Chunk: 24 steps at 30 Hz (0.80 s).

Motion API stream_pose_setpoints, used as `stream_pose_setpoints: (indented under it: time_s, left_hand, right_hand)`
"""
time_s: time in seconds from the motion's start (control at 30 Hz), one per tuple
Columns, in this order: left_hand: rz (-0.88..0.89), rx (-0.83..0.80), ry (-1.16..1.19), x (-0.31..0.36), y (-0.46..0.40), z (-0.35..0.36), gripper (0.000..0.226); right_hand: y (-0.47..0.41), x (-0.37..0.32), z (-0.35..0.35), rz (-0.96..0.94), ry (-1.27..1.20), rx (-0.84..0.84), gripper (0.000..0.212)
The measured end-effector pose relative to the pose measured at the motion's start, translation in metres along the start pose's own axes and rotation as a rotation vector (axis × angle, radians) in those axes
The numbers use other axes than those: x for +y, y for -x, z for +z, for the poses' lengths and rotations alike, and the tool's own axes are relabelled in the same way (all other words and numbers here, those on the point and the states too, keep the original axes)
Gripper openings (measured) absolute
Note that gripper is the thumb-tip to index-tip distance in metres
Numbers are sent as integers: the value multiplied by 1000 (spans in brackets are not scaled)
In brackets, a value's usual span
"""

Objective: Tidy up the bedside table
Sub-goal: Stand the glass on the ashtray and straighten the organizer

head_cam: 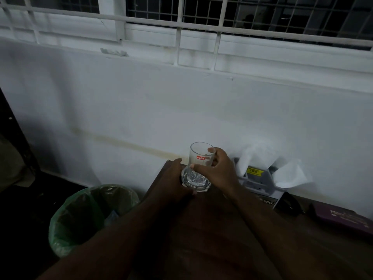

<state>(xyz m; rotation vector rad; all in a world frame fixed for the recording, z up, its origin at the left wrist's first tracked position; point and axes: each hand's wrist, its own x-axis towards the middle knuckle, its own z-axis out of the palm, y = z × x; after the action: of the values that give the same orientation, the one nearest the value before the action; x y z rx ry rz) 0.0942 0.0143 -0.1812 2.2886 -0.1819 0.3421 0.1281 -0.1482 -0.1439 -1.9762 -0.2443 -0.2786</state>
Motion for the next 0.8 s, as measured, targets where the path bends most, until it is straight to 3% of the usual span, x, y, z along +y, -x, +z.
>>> stream_pose_setpoints:
  time_s: [0.1,0.23,0.37,0.57,0.8]
  left_hand:
    - [-23,-25,34,6,2,-2,92]
    - [-80,-48,105,10,0,-1,110]
    - [-86,-35,134,18,2,-4,108]
    - [-44,-49,124,24,3,-6,69]
    - [-11,-64,117,28,5,-10,63]
  right_hand:
    - [-2,4,2,-1,-5,10,63]
    - [-4,6,3,-1,2,30,53]
    - [-5,5,5,7,13,28,65]
    - [-6,4,6,38,34,38,76]
    - [-6,0,7,56,34,41,75]
